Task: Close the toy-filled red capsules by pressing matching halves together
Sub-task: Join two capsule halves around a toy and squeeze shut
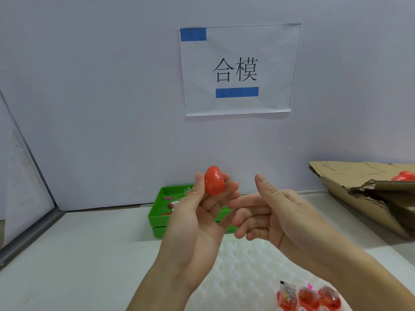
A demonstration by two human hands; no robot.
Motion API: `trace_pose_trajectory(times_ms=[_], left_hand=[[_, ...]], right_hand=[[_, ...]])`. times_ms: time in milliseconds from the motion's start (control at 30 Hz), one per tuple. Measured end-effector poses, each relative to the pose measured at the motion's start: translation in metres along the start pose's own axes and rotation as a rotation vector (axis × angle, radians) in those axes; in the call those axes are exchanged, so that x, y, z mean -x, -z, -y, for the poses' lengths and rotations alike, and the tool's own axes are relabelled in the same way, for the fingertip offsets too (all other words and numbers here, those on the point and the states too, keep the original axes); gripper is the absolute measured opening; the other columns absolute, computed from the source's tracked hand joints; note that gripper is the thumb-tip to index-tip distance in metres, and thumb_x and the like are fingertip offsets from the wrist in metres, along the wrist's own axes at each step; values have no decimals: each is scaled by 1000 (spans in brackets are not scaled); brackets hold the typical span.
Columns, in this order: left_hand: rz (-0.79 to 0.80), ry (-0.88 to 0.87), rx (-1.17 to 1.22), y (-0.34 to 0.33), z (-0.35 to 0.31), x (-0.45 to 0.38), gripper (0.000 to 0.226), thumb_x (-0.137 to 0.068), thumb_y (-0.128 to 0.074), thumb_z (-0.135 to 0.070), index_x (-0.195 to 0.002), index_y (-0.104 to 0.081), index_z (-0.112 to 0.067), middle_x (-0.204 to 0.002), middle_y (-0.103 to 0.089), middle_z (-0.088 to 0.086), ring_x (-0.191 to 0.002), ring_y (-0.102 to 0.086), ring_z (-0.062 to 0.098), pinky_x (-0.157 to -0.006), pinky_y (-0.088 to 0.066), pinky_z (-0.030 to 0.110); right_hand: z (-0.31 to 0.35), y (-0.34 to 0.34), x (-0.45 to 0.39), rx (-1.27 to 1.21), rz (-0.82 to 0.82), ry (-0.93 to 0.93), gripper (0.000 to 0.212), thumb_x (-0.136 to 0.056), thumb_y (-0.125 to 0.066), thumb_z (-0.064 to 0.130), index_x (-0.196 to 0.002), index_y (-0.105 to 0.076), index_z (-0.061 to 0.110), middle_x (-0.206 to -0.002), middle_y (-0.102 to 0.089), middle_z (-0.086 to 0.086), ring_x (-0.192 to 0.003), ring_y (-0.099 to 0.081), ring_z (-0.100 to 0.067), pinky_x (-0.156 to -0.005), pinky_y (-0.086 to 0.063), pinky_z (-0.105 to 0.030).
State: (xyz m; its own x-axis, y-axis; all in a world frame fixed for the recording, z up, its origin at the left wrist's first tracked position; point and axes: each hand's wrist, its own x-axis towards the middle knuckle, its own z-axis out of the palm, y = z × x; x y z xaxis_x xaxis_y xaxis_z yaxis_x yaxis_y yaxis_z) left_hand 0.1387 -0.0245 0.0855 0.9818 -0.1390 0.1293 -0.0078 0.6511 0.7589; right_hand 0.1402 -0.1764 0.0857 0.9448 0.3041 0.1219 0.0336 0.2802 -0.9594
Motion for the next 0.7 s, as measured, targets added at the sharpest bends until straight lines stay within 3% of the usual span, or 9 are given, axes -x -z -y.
trace_pose_trajectory(times_ms=[200, 300, 400, 467, 567, 700], left_hand=[[0, -80, -63, 3, 1, -2, 31, -70, -73, -36, -86, -78, -10, -91, -74, 13, -82, -72, 19, -72, -60, 30], [-132, -278, -437, 6, 7, -4, 43, -58, -84, -35, -95, -71, -15, -87, -75, 2, -80, -72, 17, -75, -57, 27], [-250, -510, -862, 7, 11, -4, 34, -62, -89, -33, -87, -66, -26, -80, -71, -9, -74, -68, 10, -67, -53, 18], [-230, -584, -933, 6, 14, -4, 32, -64, -89, -31, -83, -64, -28, -77, -69, -10, -72, -66, 10, -64, -53, 18], [-209, -664, -1058, 6, 19, -3, 31, -69, -88, -24, -83, -62, -30, -78, -66, -12, -73, -65, 9, -64, -54, 20], [-121, -693, -1149, 3, 20, 1, 27, -77, -83, -21, -94, -66, -34, -90, -65, -18, -88, -66, 6, -74, -56, 22]], right_hand=[[-2, 3, 0, 90, -79, 25, 54, -81, -57, 54, -84, -80, 5, -75, -72, -19, -63, -70, -23, -57, -55, -23], [-4, 4, -2, 207, -198, 92, 44, -79, -59, 51, -82, -80, 12, -72, -72, -13, -64, -71, -22, -59, -55, -22], [-8, 5, -1, 288, -221, 147, 28, -84, -65, 45, -89, -78, 20, -81, -76, -6, -76, -74, -18, -68, -58, -24], [-9, 3, 1, 339, -179, 174, 20, -85, -67, 42, -94, -76, 27, -88, -77, -1, -84, -75, -14, -69, -59, -24], [-10, -2, 1, 376, -185, 213, 29, -75, -74, 48, -94, -76, 27, -89, -78, 2, -85, -75, -12, -68, -59, -22], [-12, -1, 0, 349, -281, 297, 4, -85, -76, 27, -87, -79, 29, -86, -78, 6, -81, -75, -9, -71, -58, -17]])
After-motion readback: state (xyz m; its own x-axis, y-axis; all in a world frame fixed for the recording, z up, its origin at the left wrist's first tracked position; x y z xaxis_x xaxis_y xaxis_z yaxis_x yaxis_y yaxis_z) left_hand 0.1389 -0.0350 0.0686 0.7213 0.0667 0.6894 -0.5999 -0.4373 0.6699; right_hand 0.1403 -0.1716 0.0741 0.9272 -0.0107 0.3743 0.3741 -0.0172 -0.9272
